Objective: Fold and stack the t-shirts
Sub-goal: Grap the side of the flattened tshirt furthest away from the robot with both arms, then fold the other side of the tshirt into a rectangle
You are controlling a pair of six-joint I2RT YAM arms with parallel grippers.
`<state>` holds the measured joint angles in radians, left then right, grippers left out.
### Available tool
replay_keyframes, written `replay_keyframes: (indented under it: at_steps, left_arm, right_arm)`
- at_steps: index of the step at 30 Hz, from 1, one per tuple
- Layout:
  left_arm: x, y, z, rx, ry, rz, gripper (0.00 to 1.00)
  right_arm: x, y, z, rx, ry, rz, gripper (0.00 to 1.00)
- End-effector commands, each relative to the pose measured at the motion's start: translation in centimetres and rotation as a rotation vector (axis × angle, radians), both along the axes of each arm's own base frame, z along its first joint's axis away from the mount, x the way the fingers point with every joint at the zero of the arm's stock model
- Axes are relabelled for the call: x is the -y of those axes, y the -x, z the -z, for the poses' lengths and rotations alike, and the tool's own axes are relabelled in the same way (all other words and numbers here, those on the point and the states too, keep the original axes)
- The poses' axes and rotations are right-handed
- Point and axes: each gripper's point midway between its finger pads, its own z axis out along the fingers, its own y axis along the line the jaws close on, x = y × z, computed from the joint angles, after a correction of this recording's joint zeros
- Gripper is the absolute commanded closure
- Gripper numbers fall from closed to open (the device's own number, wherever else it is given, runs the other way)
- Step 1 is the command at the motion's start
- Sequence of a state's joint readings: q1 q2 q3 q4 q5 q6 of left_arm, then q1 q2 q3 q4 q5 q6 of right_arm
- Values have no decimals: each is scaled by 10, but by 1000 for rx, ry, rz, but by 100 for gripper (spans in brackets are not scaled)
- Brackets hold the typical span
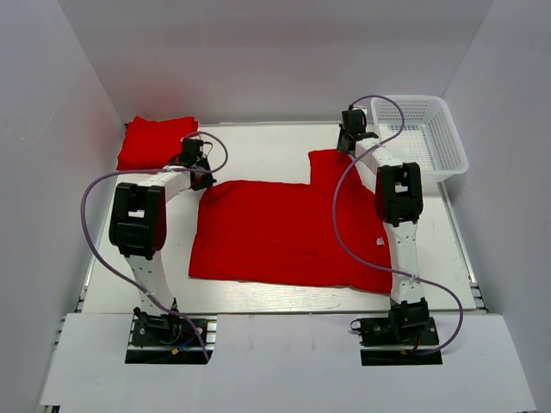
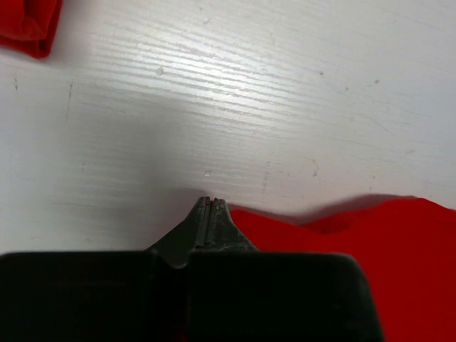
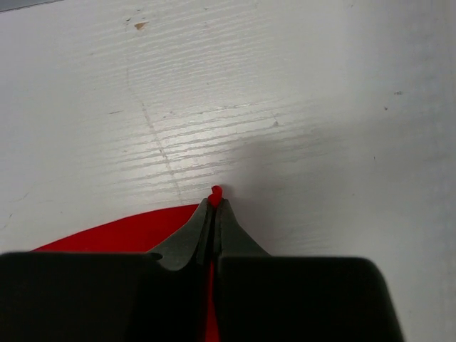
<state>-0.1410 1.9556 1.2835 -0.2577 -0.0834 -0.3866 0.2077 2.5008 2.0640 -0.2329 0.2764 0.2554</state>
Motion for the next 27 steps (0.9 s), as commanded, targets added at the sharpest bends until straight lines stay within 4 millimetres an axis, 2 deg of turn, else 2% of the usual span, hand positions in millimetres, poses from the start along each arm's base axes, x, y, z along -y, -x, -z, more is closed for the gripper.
replay_keyframes:
  at_steps: [1,2,3,5,7,8,10,11,12,13,14,15,17,18,19,20,21,22,23,24,25,27]
  left_arm:
    - [11,-12,-57,149,29,65,100]
    - [13,-13,-59,157,36,71,100]
    - [12,-15,-67,182,30,80,100]
    - [17,-14,-74,196,45,108,100]
    - [18,-9,-76,197,45,126,100]
    - [19,-8,-84,212,53,132,100]
    - [18,1,-75,190,51,132,100]
    - [18,3,-76,190,51,132,100]
    - [22,6,-80,199,53,141,100]
    - [21,12,-75,186,51,141,100]
    - [20,15,-76,186,51,141,100]
    - [20,18,-81,198,52,142,100]
    - [19,26,-78,188,59,134,100]
    - [19,29,-79,188,59,134,100]
    - [18,33,-80,191,59,134,100]
    - [18,35,-81,192,60,134,100]
    - [18,38,-81,190,66,127,100]
    - [18,44,-77,180,72,134,100]
    - [18,47,-81,189,72,134,100]
    - [21,52,-78,182,73,143,100]
    - [21,52,-82,191,73,143,100]
    - [20,61,-80,185,80,136,100]
  right_arm:
    - [-10,-11,-59,129,-8,-71,100]
    - [-12,-10,-70,148,-16,-87,100]
    - [-11,-4,-60,134,-15,-96,100]
    - [-15,-2,-87,188,-17,-123,100]
    - [-15,9,-87,184,-17,-147,100]
    - [-16,13,-96,204,-22,-159,100]
    - [-15,30,-88,171,-25,-184,100]
    - [-16,34,-100,190,-29,-196,100]
    - [-18,37,-102,193,-33,-205,100]
    - [-17,52,-95,171,-36,-221,100]
    - [-18,58,-106,182,-42,-226,100]
    - [-19,57,-127,241,-49,-231,100]
    - [-14,75,-107,188,-46,-224,100]
    - [-11,86,-120,203,-48,-223,100]
    - [-11,91,-121,202,-49,-222,100]
    - [-9,101,-111,174,-52,-220,100]
    - [-7,112,-123,192,-55,-221,100]
    - [-7,118,-122,186,-56,-225,100]
    - [-5,130,-107,149,-53,-224,100]
    - [-2,138,-122,169,-52,-221,100]
    - [-1,143,-125,171,-53,-223,100]
    - [6,167,-122,141,-45,-208,100]
